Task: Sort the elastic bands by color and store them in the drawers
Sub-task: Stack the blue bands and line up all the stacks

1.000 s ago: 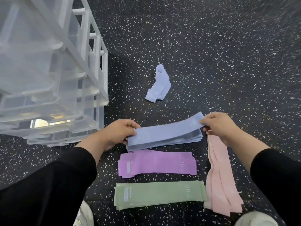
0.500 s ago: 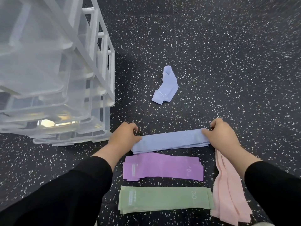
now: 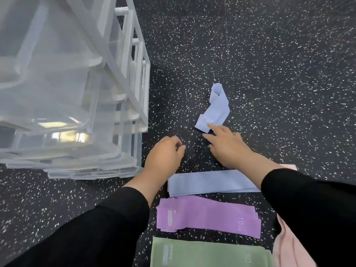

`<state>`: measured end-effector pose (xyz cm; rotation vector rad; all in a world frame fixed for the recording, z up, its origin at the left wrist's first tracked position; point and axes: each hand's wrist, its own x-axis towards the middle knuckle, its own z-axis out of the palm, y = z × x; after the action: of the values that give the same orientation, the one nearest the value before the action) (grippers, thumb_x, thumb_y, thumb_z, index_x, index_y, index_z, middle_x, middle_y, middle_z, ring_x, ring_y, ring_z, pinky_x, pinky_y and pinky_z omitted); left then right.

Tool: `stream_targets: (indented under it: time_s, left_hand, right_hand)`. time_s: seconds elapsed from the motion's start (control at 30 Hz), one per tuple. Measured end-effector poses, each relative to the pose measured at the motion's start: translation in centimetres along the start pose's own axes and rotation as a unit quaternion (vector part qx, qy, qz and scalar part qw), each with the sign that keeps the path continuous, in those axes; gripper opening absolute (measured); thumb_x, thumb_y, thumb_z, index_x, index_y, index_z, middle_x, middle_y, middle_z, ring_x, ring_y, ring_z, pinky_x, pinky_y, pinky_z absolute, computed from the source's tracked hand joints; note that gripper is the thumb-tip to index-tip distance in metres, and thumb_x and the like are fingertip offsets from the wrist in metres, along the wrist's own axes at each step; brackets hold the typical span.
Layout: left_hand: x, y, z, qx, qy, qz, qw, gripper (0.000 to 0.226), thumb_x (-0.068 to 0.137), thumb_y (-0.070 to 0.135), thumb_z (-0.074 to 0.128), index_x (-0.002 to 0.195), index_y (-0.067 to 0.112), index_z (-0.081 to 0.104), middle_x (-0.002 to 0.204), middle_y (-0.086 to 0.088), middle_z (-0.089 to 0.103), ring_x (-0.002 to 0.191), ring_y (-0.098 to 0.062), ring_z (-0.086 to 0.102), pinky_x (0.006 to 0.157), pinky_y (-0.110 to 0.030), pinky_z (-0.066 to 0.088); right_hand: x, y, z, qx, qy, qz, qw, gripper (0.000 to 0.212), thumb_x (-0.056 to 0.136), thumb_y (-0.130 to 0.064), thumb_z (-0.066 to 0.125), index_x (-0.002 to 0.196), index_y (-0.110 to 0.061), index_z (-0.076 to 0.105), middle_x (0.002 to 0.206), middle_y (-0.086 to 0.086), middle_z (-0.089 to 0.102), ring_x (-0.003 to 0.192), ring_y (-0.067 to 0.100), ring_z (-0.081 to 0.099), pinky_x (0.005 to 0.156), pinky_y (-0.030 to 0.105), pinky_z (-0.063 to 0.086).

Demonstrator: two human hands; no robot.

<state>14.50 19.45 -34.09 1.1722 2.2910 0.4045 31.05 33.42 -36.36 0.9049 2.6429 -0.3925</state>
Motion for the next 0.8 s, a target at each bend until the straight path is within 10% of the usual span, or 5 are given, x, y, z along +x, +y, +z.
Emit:
stream_targets:
  time_s: [0.3, 0.5, 0.63, 0.8]
  left_hand:
    - [0.3, 0.2, 0.3, -0.020, -0.011, -0.004, 1.000, 0.023, 0.103, 0.038, 0.052, 0.113, 0.024, 0.066, 0.107, 0.004, 0.060, 0.091, -0.016, 0.060, 0.085, -0.037, 0.053]
    - [0.4, 0.4, 0.3, -0.035, -0.006, 0.001, 0.999, 0.024, 0.103, 0.037, 0.051, 0.121, 0.026, 0.063, 0.106, 0.007, 0.060, 0.090, -0.011, 0.058, 0.084, -0.033, 0.052]
    - [0.7, 1.2, 0.4, -0.085, -0.001, 0.025, 0.996, 0.043, 0.102, 0.035, 0.053, 0.145, 0.031, 0.049, 0.114, 0.009, 0.058, 0.095, -0.012, 0.060, 0.090, -0.038, 0.053]
    - [0.6, 1.7, 0.2, -0.106, -0.018, 0.045, 0.993, 0.054, 0.102, 0.035, 0.054, 0.154, 0.031, 0.039, 0.134, 0.007, 0.053, 0.115, -0.016, 0.056, 0.103, -0.036, 0.047]
  right_hand:
    - [4.1, -0.5, 0.5, -0.035, 0.039, 0.049, 0.997, 0.032, 0.099, -0.021, 0.045, 0.130, -0.018, 0.053, 0.151, 0.003, 0.038, 0.136, 0.026, 0.037, 0.108, 0.054, 0.030]
    - [1.9, -1.0, -1.5, 0.255, 0.180, 0.117, 0.943, 0.011, 0.098, -0.015, 0.052, 0.107, -0.020, 0.055, 0.077, -0.001, 0.058, 0.076, 0.032, 0.054, 0.059, 0.032, 0.038]
    - [0.6, -1.8, -2.0, 0.324, 0.158, 0.110, 0.926, 0.031, 0.098, -0.020, 0.055, 0.128, -0.027, 0.052, 0.087, 0.001, 0.065, 0.075, 0.022, 0.058, 0.059, 0.033, 0.044]
    - [-0.8, -2.5, -1.8, 0.416, 0.148, 0.123, 0.889, 0.014, 0.094, -0.020, 0.060, 0.091, -0.032, 0.067, 0.080, -0.007, 0.067, 0.066, 0.013, 0.055, 0.058, 0.027, 0.043]
